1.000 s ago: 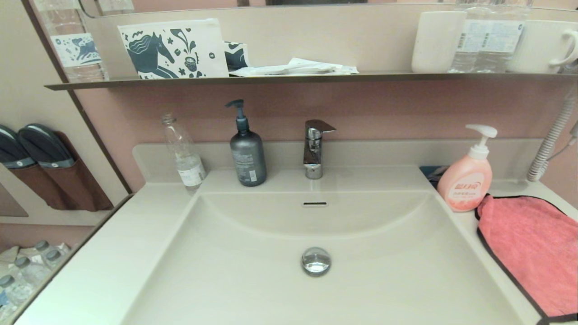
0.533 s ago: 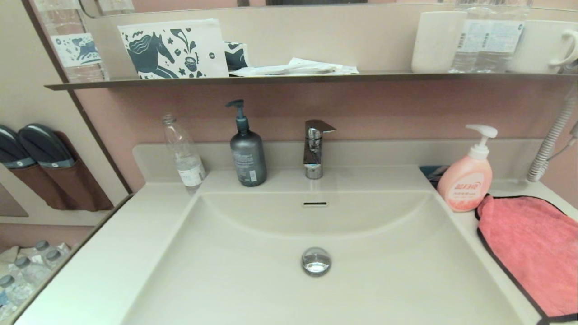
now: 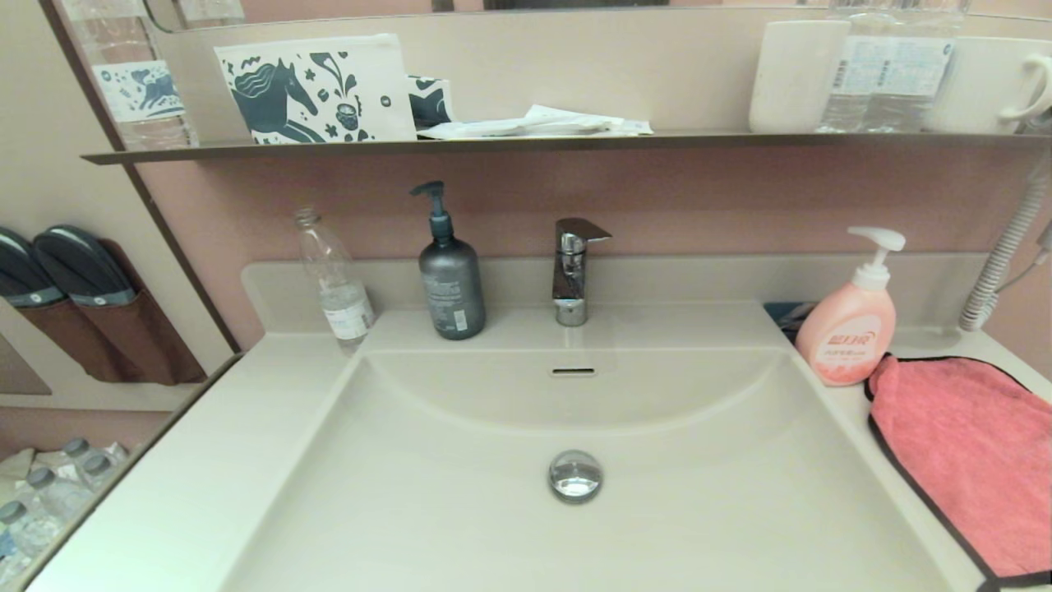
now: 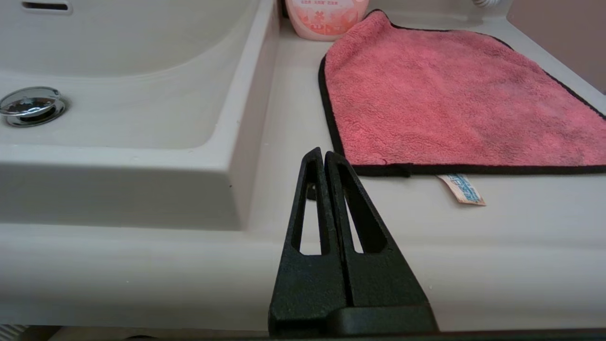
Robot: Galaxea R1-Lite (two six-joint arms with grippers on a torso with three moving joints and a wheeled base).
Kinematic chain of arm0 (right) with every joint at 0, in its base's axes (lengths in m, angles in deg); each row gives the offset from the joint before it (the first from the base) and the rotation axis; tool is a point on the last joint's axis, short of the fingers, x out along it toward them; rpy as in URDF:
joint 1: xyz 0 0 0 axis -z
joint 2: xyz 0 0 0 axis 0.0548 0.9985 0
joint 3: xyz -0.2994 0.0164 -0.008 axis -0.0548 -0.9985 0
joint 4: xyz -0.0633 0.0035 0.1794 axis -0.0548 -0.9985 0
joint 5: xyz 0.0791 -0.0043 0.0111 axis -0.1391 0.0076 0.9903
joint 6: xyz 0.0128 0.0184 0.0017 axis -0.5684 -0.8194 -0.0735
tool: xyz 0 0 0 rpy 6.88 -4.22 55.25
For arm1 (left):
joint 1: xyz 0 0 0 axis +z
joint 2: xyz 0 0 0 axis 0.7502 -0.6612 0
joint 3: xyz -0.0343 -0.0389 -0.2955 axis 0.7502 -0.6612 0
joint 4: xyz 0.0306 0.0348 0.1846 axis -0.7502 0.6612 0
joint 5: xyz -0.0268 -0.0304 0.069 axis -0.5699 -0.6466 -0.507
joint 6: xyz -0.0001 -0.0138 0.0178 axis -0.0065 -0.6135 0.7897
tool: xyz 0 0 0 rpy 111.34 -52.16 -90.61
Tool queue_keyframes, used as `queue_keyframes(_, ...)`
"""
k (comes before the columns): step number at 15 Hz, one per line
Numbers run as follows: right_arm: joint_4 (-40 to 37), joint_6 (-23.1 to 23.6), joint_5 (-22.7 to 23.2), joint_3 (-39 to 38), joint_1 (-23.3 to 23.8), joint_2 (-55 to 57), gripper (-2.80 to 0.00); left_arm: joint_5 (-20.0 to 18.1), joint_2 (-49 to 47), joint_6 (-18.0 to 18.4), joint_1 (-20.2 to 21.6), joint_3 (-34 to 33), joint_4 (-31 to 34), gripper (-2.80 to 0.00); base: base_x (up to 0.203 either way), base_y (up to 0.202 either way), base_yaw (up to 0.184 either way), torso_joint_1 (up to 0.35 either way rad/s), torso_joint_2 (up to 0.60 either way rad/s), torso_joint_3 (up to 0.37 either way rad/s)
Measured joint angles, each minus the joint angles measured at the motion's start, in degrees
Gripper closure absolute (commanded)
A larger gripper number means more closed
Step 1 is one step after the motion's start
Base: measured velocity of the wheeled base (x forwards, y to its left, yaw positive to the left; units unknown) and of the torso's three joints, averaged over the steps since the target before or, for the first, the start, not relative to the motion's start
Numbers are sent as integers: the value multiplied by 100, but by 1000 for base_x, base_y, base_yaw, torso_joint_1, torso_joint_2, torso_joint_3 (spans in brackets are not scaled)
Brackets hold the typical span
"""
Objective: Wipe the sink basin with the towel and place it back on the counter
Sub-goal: Pick up the cloth
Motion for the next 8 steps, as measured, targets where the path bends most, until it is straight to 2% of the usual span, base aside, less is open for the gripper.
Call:
queue_keyframes(3,-17,2,39,133,0,2,0,-2,-2,-2,0,0,0,0,0,0,0,0,0,0)
queue_keyframes(8,-6,-153,196,1203,-7,639,0,-2,-2,0,0,2,2,0,0,0,0,0,0,0)
